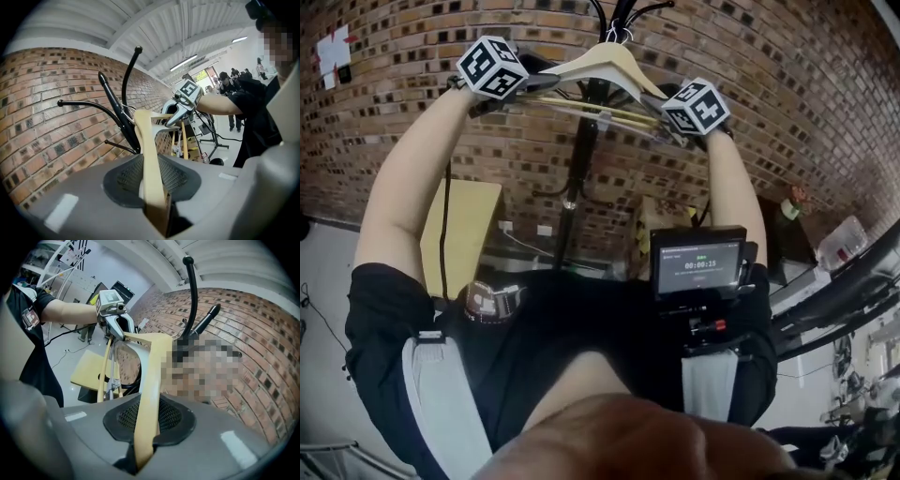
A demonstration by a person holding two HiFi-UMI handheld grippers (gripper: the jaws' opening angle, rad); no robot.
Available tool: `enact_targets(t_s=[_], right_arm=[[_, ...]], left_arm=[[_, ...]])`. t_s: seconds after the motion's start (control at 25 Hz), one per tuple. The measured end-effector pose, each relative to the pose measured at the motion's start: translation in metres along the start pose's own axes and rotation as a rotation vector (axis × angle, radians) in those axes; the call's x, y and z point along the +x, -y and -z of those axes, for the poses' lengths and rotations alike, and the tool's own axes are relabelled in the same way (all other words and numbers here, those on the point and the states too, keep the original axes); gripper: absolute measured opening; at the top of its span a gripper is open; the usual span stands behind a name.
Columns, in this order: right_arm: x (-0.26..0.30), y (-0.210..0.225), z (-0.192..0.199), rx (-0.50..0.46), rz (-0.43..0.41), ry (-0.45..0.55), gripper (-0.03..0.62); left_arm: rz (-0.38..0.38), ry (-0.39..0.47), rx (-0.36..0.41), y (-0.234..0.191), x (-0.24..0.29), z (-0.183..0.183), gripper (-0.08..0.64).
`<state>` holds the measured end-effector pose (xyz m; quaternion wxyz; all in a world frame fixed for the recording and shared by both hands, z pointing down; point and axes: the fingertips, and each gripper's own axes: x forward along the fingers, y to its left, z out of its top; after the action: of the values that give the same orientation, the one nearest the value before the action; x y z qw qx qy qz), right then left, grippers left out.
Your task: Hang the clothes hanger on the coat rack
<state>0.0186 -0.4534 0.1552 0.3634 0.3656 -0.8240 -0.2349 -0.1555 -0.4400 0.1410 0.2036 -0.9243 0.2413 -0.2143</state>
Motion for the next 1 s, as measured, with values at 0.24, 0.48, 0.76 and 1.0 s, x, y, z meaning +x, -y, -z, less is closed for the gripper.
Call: enact_targets(t_s=[0.24,0.48,0.76,1.0], right_arm=[[-0.005,-0.003,0.001,0.004,0.034,0.03,0.064],[-0.012,-0.014,-0.002,-0.049,0.141,0.045,0.061],[-0.015,-0.024,0.009,-0.119,0.206,-0.002,0.112],[-0.039,-0.034,0.021,-0.067,0.225,0.059,0.193]], left_arm=[[0.006,0.018,0.008,0.004,0.001,0.001,0.092],[-0.036,0.029,0.061,0.013,-0.005,0.003,0.092],[-0.183,-0.042,0.207,0.025,-0.011,0.021,0.095],[-0.25,0.036,0.106,0.03,-0.035,0.027,0.109]])
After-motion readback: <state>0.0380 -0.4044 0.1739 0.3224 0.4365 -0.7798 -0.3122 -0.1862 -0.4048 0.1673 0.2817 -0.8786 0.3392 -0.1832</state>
